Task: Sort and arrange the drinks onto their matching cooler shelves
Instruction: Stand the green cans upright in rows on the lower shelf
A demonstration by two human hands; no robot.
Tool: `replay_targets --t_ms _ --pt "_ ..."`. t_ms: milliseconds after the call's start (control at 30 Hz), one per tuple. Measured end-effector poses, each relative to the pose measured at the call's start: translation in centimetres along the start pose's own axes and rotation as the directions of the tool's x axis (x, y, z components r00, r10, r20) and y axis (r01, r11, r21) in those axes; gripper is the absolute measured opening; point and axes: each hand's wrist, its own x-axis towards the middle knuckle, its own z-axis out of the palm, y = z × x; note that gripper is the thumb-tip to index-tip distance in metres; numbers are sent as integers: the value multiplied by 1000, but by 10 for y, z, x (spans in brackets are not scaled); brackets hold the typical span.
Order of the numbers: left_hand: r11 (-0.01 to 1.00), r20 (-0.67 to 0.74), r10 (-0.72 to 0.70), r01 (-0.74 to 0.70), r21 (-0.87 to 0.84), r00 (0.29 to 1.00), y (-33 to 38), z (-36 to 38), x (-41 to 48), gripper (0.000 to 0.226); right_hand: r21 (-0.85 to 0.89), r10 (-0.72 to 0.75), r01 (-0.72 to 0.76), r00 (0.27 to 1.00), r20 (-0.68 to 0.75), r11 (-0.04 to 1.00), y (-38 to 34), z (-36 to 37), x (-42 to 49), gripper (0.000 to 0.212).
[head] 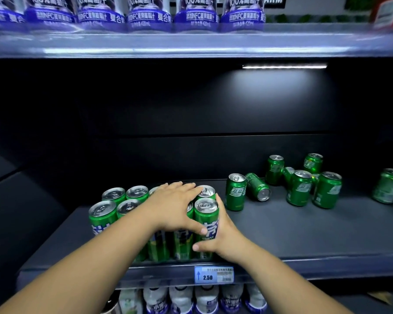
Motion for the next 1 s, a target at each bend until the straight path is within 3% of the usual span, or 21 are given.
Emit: replay_targets --t_ms 100,200,333,500,667,800,1000 --pt "1000 -7 -1 1 -16 1000 1 0 -2 117 -8 22 -22 999 43 1000 -4 -5 -1 155" --pt "998 -34 2 -4 -57 999 1 -1 -4 114 36 33 -36 997 76 999 -12 -20 -8 129" --pt "984 -137 23 -46 -170 990 2 -6 -4 112 3 88 -88 993 -83 996 -18 -49 -17 126" --pt "950 -303 71 -157 -269 950 40 -20 13 90 112 114 -78 926 -360 991 -13 -91 -18 69" --pt "954 -364 104 -196 -227 926 95 -20 48 84 128 134 -79 843 -520 989 12 -130 -13 54" --pt "929 -417 -11 -144 -340 909 135 3 79 75 98 141 -105 822 -551 990 36 -160 -4 54" --pt "822 -422 -333 41 -567 843 155 58 124 75 -9 185 -216 856 -482 976 74 -188 19 66"
